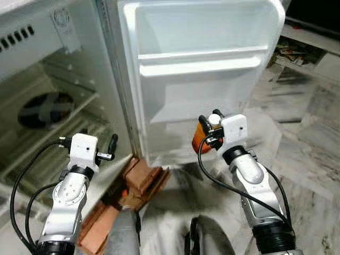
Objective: Restocking fridge
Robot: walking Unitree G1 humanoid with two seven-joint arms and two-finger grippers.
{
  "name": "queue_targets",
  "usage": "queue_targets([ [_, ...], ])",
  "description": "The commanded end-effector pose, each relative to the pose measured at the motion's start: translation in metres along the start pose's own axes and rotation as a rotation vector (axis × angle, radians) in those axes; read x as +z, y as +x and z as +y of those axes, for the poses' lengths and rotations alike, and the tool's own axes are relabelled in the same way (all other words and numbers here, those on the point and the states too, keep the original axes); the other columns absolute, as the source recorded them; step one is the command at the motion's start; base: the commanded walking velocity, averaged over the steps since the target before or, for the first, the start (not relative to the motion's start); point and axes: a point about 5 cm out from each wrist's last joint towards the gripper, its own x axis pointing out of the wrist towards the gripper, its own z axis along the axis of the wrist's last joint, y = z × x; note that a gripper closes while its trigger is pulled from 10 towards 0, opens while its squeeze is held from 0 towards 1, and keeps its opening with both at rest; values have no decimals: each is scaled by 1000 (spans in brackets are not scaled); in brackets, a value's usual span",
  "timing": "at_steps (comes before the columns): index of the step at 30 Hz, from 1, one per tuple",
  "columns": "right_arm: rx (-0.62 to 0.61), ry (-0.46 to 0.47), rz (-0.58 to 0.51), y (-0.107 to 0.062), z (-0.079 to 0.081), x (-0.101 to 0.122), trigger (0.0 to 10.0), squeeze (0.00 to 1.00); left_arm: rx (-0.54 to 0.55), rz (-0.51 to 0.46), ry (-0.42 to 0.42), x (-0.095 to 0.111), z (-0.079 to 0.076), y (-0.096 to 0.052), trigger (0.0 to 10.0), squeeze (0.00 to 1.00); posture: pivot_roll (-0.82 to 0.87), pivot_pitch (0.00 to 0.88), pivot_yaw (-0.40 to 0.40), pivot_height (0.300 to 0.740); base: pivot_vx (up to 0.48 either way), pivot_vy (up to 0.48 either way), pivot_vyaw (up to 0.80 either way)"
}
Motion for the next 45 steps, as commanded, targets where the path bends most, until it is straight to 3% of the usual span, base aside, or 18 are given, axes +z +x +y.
queue_targets([
  [1,-15,-2,-12,-1,-2,2,10000,0,6,4,15,1,2,0,10000,0,40,91,-24,615,0,0,0],
  [21,-41,-35,-21,1,-6,1,10000,0,-25,-18,18,4,-3,2,10000,0,41,96,-20,615,0,0,0],
  [45,-45,-46,-31,1,-6,2,10000,0,-38,-29,15,6,-8,4,10000,0,42,102,-14,615,350,0,0],
])
